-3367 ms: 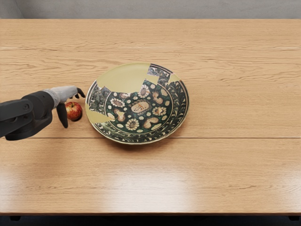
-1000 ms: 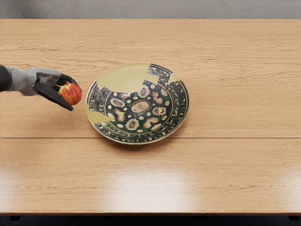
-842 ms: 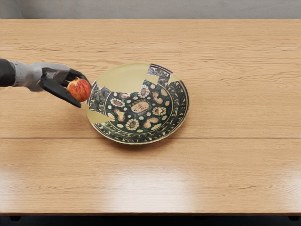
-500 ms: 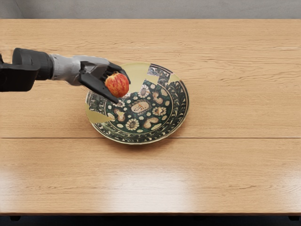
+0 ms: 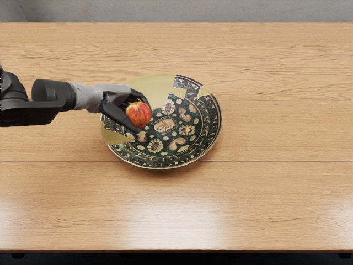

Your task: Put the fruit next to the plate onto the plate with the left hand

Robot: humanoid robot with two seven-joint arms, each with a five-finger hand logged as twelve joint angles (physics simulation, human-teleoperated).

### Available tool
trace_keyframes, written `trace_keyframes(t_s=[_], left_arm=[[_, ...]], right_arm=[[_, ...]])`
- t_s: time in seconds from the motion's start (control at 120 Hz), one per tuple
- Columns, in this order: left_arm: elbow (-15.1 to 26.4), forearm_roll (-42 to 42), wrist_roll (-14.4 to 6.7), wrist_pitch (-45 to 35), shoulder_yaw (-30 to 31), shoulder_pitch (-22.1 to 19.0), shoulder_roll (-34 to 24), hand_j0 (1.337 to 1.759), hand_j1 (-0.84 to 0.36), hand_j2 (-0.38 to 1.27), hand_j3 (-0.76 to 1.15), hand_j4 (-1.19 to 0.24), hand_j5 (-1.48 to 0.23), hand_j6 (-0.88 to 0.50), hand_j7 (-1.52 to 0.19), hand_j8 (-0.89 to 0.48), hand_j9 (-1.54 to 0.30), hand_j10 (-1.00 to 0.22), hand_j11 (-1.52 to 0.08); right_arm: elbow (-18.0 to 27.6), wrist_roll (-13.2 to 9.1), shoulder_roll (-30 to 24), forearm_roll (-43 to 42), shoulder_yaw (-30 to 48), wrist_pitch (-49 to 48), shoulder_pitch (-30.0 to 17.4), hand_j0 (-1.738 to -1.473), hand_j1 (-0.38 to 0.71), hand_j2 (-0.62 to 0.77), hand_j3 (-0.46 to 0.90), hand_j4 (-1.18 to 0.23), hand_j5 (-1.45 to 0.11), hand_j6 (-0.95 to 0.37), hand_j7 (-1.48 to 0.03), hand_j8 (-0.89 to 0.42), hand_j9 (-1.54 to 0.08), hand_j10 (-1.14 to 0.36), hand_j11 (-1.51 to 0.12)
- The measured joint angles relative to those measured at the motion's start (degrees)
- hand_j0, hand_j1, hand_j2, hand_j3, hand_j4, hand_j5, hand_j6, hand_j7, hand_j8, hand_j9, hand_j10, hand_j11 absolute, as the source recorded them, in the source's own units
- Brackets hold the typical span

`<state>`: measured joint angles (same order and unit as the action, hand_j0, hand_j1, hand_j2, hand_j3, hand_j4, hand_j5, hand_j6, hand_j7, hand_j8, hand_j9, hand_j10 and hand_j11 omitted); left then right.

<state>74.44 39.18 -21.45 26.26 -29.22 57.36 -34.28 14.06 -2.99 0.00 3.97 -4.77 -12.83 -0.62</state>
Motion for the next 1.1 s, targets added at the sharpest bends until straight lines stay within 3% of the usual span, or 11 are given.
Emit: trace_keyframes(t_s=[0.217,0.342,0.45,0.483,0.617,0.733,0.917,1.1], left_arm=[[-0.1,5.6,0.5,-1.6,0.7,-0.9,1.0,1.649,-0.35,0.17,0.0,-0.43,-0.97,-0.4,-0.98,-0.63,-0.97,-0.69,-0.97],[-0.2,11.2,-2.1,-3.2,1.3,-0.5,3.4,1.65,-0.33,0.19,0.0,-0.45,-0.96,-0.42,-0.97,-0.64,-0.97,-0.69,-0.97],[-0.3,13.3,-3.1,-3.8,1.5,-0.5,3.4,1.651,-0.33,0.19,0.0,-0.44,-0.95,-0.42,-0.96,-0.65,-0.95,-0.68,-0.95],[-0.3,13.6,-3.2,-4.0,1.5,-0.4,3.5,1.652,-0.31,0.19,0.0,-0.45,-0.9,-0.42,-0.9,-0.63,-0.9,-0.65,-0.9],[-0.3,13.3,-3.5,-5.7,1.2,-0.3,3.8,1.655,-0.02,0.1,0.0,-0.25,-0.49,-0.24,-0.5,-0.35,-0.49,-0.36,-0.49],[-0.2,12.8,-3.6,-5.8,1.0,0.3,3.8,1.656,0.14,0.06,0.0,-0.14,-0.28,-0.14,-0.28,-0.2,-0.28,-0.2,-0.28],[0.4,9.7,-5.1,-4.4,0.6,2.5,3.1,1.657,0.26,0.03,0.0,-0.06,-0.11,-0.06,-0.12,-0.08,-0.11,-0.08,-0.11],[1.0,-4.8,-6.2,6.1,-3.2,2.8,-3.7,1.658,0.31,0.01,0.0,-0.03,-0.05,-0.03,-0.05,-0.04,-0.05,-0.04,-0.05]], right_arm=[[0.1,0.0,0.0,0.0,-0.1,0.0,0.0,-1.658,-0.33,0.0,0.0,-0.01,-0.02,-0.01,-0.02,-0.01,-0.02,-0.01,-0.02],[0.1,0.0,0.0,0.0,-0.1,0.0,0.0,-1.658,-0.33,0.0,0.0,-0.01,-0.02,-0.01,-0.02,-0.01,-0.02,-0.01,-0.02],[0.1,0.0,0.0,0.0,-0.1,0.0,0.0,-1.658,-0.33,0.0,0.0,-0.01,-0.02,-0.01,-0.02,-0.01,-0.02,-0.01,-0.02],[0.1,0.0,0.0,0.0,-0.1,0.0,0.0,-1.658,-0.33,0.0,0.0,-0.01,-0.02,-0.01,-0.02,-0.01,-0.02,-0.01,-0.02],[0.2,0.0,0.0,0.0,-0.1,0.0,0.0,-1.658,-0.33,0.0,0.0,-0.01,-0.02,-0.01,-0.02,-0.01,-0.02,-0.01,-0.02],[0.2,0.0,0.0,0.0,-0.1,0.0,0.0,-1.658,-0.33,0.0,0.0,-0.01,-0.02,-0.01,-0.02,-0.01,-0.02,-0.01,-0.02],[0.3,0.0,0.0,0.0,-0.1,0.0,0.0,-1.658,-0.33,0.0,0.0,-0.01,-0.02,-0.01,-0.02,-0.01,-0.02,-0.01,-0.02],[0.3,0.0,0.0,0.0,-0.1,0.0,0.0,-1.658,-0.33,0.0,0.0,-0.01,-0.02,-0.01,-0.02,-0.01,-0.02,-0.01,-0.02]])
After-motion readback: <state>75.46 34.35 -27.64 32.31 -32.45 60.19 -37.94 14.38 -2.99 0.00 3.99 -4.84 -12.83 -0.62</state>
